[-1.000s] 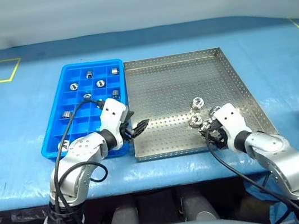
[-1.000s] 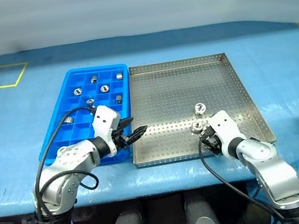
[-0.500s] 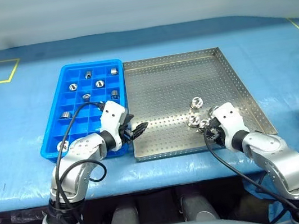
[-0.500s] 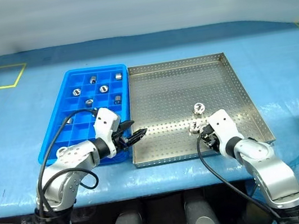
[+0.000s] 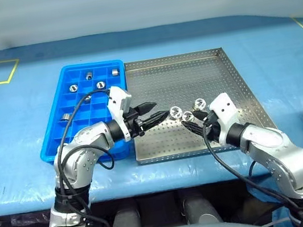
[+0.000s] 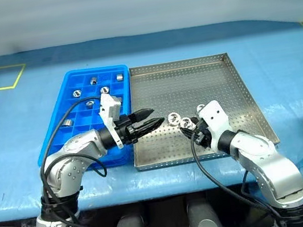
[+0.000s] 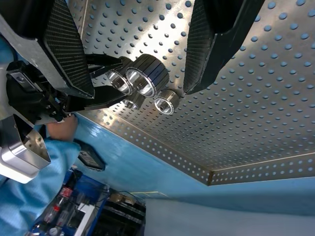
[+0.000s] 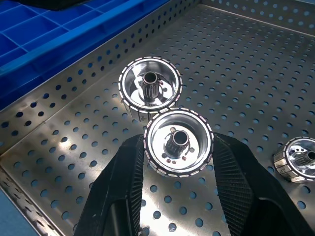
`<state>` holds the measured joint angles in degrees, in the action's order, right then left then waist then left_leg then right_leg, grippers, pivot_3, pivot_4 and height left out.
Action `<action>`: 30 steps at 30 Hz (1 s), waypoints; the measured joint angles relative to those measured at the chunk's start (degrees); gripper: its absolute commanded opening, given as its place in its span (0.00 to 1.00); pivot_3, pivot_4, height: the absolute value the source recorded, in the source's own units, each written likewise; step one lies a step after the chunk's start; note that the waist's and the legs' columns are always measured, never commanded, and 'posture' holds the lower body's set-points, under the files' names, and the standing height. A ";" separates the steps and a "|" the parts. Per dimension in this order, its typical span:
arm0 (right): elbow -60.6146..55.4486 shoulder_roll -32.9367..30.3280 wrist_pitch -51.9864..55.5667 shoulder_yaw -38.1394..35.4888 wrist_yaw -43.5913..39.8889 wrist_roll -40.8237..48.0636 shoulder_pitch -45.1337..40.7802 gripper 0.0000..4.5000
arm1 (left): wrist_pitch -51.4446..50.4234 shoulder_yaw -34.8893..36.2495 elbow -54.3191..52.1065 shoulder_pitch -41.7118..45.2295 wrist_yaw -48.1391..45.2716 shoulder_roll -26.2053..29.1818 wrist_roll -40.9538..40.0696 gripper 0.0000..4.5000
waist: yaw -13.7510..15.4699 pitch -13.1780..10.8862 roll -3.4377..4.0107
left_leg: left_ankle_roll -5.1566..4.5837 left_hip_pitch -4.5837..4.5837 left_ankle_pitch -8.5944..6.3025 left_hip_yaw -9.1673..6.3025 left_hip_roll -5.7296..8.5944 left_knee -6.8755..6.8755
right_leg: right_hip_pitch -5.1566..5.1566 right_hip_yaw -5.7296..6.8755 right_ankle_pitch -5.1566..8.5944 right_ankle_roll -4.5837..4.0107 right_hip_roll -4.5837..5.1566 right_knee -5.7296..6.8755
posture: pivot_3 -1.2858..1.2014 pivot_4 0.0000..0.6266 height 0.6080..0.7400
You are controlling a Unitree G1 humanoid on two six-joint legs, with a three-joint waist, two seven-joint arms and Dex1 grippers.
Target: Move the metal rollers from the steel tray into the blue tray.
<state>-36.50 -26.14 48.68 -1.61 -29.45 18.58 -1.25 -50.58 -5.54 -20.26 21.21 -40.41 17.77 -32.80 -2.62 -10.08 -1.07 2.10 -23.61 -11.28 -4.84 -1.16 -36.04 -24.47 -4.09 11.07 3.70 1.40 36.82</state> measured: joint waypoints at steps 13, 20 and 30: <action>-2.11 0.71 -2.46 0.30 0.93 1.67 0.33 0.38 | 4.83 -3.34 1.02 -1.74 -0.21 1.42 2.64 0.70 | -0.67 0.00 0.00 | 0.00 0.01 0.00 0.01 0.00 -0.04 | 0.00 -0.01 0.00 0.00 0.00 0.02 | 0.51 0.24 1.00; -2.97 -0.22 -3.78 1.49 0.35 2.68 0.33 0.38 | 6.53 -5.07 2.46 -1.19 0.36 0.81 3.78 0.70 | -0.87 0.00 0.00 | 0.00 0.02 0.00 0.01 0.00 -0.04 | 0.01 -0.02 0.00 0.00 0.00 0.02 | 0.50 0.24 1.00; -2.96 -0.90 -4.74 3.05 -0.10 3.36 0.64 0.38 | 7.82 -5.15 3.42 -1.16 1.16 -0.09 4.91 0.70 | -0.98 0.00 0.00 | 0.00 0.02 0.00 0.01 0.00 -0.04 | 0.00 -0.02 0.00 0.00 0.00 0.02 | 0.50 0.24 1.00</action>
<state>-39.46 -27.04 43.93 1.44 -29.55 21.94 -0.61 -42.75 -10.69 -16.85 20.06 -39.25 17.68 -27.89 -3.61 -10.08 -1.07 2.10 -23.60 -11.28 -4.83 -1.16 -36.08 -24.46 -4.11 11.06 3.69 1.40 36.84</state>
